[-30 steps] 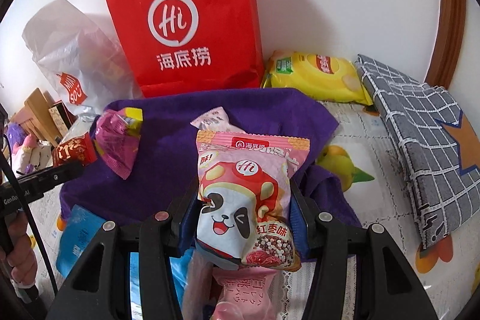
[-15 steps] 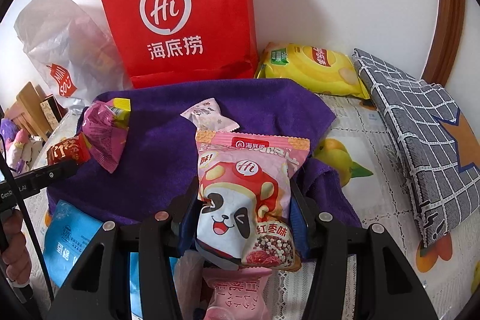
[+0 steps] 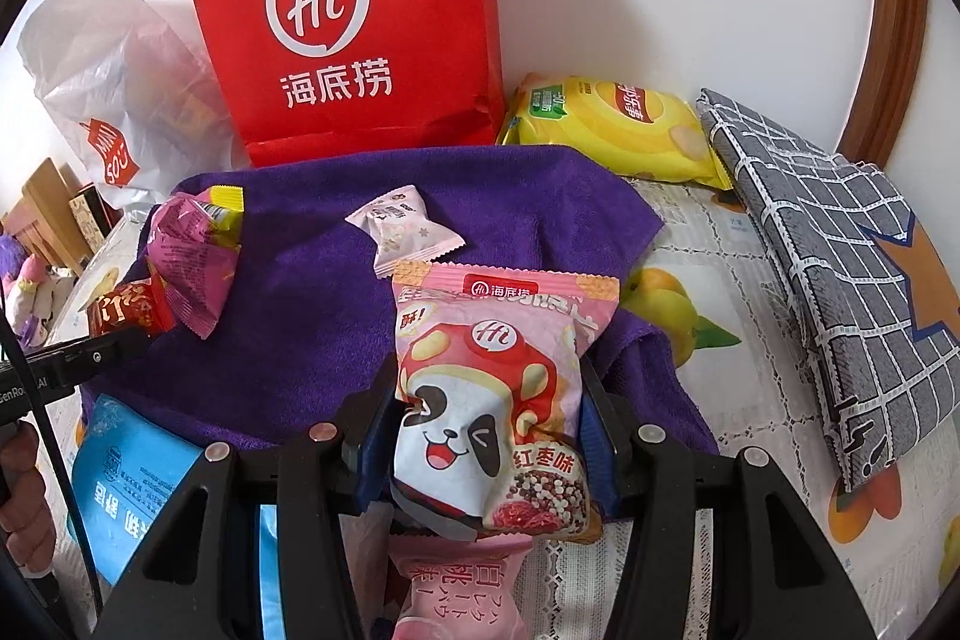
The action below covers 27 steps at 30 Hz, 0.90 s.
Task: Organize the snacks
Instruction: 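Open the left tool dropping the red packet while the right releases the panda bag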
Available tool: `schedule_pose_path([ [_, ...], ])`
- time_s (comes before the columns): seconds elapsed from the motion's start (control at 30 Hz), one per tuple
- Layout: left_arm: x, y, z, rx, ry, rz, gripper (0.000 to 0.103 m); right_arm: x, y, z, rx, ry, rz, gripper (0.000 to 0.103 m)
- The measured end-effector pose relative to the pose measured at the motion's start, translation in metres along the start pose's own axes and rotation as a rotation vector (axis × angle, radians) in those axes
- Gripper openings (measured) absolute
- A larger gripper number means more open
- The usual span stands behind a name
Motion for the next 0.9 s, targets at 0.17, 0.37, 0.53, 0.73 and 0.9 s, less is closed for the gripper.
schedule_pose_path([
  [0.17,0.0023,0.0006,-0.0003,-0.005,-0.008,0.008,0.032,0.0003,-0.0001,0.0001,0.0,0.003,-0.002,0.053],
  [0.37,0.0027,-0.001,0.0005,-0.015,-0.01,0.012,0.032,0.0,0.0001,-0.0001,0.007,0.008,-0.009,0.053],
  [0.53,0.0022,-0.0023,0.0004,-0.023,-0.005,0.009,0.032,0.0013,-0.0015,0.0003,-0.002,0.01,-0.001,0.053],
  [0.73,0.0036,-0.004,-0.0005,-0.034,-0.009,0.003,0.032,0.0019,-0.0026,0.0008,-0.011,0.01,0.002,0.053],
  [0.9,0.0051,-0.0038,-0.0003,-0.037,-0.003,-0.001,0.032,0.0019,-0.0048,0.0012,-0.027,0.015,0.005,0.054],
])
Point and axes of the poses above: each gripper's, at about its wrist camera, not at the fingertips, and x roughly the way its jaws point, y to its right, z to its underside, the point moved 4 cm from there along x, roughly the way its jaws point, and after that the axes turned 6 degrees about -z, right-handed, at the moved point
